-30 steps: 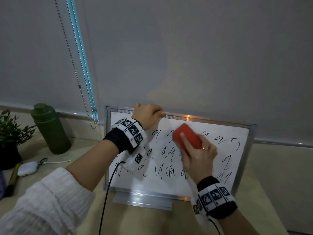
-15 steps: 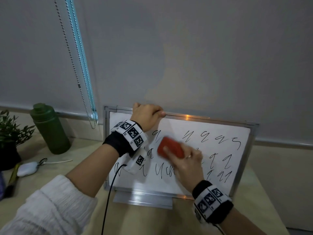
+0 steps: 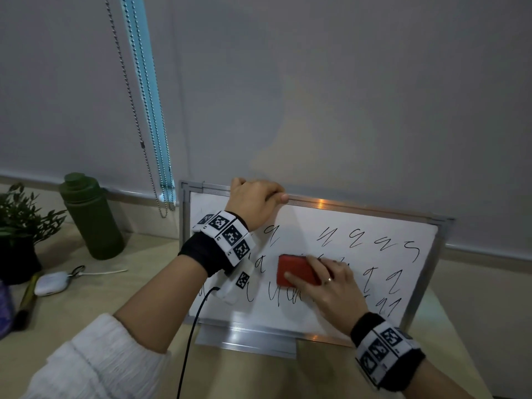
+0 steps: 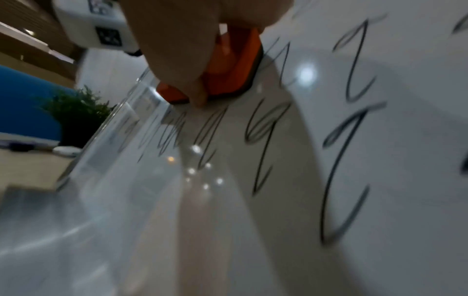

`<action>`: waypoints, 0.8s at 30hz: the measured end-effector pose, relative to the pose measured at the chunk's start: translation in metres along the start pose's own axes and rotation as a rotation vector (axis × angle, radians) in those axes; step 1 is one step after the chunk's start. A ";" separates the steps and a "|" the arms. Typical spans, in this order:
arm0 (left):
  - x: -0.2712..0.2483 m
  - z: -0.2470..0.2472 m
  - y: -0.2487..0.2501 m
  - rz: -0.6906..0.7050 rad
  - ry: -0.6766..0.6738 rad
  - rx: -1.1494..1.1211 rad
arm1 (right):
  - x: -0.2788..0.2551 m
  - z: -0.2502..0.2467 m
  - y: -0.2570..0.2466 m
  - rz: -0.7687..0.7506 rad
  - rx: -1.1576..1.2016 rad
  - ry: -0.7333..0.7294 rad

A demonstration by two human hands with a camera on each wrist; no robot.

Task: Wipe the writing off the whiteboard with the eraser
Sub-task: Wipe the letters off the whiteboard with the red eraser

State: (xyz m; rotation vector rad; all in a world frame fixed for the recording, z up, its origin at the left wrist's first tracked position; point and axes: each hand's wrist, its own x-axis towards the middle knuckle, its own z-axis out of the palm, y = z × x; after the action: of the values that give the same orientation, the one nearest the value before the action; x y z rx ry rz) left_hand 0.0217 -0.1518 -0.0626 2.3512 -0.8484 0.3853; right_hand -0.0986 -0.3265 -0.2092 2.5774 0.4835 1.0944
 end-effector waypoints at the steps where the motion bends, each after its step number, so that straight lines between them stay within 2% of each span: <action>1: 0.000 0.000 0.000 -0.001 0.002 0.001 | 0.007 -0.006 0.008 0.050 0.010 0.024; 4: 0.001 0.002 0.000 0.002 0.014 0.007 | 0.028 -0.018 0.021 0.403 0.055 0.092; 6: 0.001 0.003 -0.001 0.004 0.018 0.009 | 0.023 -0.012 0.013 0.485 0.075 0.084; 7: 0.000 0.003 -0.001 0.002 0.018 0.007 | 0.013 -0.006 0.005 0.432 0.069 0.057; 10: 0.000 0.003 -0.002 0.006 0.018 0.001 | -0.024 0.007 -0.013 0.008 0.000 -0.074; 11: -0.001 0.002 -0.002 0.009 0.021 0.001 | -0.028 0.006 -0.009 -0.081 -0.015 -0.089; 13: -0.001 0.002 -0.003 0.014 0.032 0.005 | -0.018 -0.002 0.003 -0.079 -0.007 -0.054; 17: -0.001 0.004 -0.003 0.018 0.036 0.009 | 0.013 -0.013 0.014 0.328 0.050 0.055; 19: 0.000 0.004 -0.003 0.013 0.042 0.002 | 0.004 -0.006 0.004 0.396 0.067 0.058; 20: 0.000 0.005 -0.003 0.011 0.043 0.000 | -0.007 0.001 -0.002 0.337 0.058 0.039; 23: -0.001 0.005 -0.004 0.011 0.043 -0.004 | -0.041 0.012 -0.010 0.004 -0.015 -0.069; 24: -0.001 0.005 -0.003 0.012 0.048 -0.003 | -0.040 0.008 -0.004 -0.043 -0.021 -0.098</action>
State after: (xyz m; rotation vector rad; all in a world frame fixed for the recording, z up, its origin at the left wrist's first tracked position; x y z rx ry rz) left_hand 0.0234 -0.1523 -0.0682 2.3255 -0.8404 0.4439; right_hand -0.1196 -0.3407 -0.2418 2.5754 0.4990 0.9493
